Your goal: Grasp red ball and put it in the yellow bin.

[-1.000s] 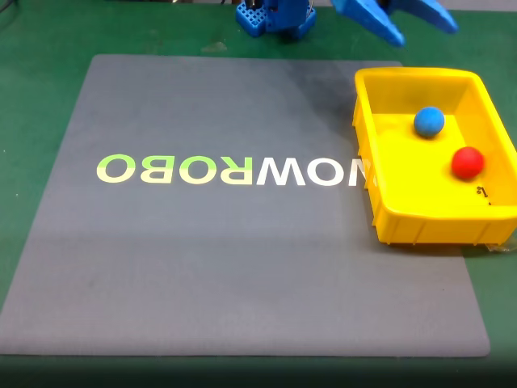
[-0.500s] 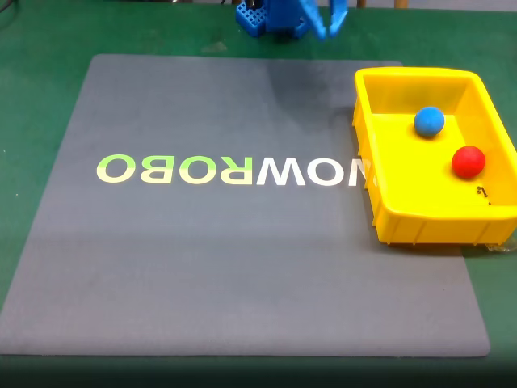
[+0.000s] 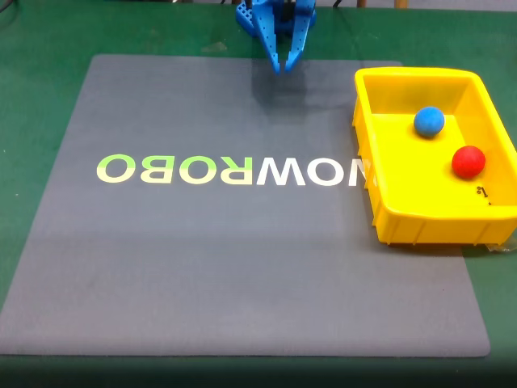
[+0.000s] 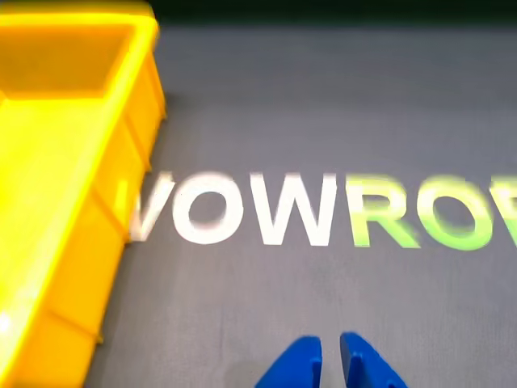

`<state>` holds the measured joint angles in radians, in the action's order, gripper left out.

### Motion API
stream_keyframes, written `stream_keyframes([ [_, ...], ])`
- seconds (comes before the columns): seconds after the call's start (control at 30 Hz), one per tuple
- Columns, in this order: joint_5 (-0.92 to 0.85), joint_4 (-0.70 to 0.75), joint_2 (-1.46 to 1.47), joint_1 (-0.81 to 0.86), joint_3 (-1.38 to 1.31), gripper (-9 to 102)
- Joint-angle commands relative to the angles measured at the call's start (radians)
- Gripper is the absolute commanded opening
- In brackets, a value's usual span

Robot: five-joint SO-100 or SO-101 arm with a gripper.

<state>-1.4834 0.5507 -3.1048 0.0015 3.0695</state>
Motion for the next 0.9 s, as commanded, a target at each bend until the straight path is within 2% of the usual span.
stream_keyframes([
  [0.0, 0.028, 0.048, -0.048, 0.015, 0.029, 0],
  [0.63, 0.052, 0.71, -0.195, -0.051, 0.032, 0],
  [0.87, 0.049, 0.746, -0.209, -0.04, 0.032, 0],
])
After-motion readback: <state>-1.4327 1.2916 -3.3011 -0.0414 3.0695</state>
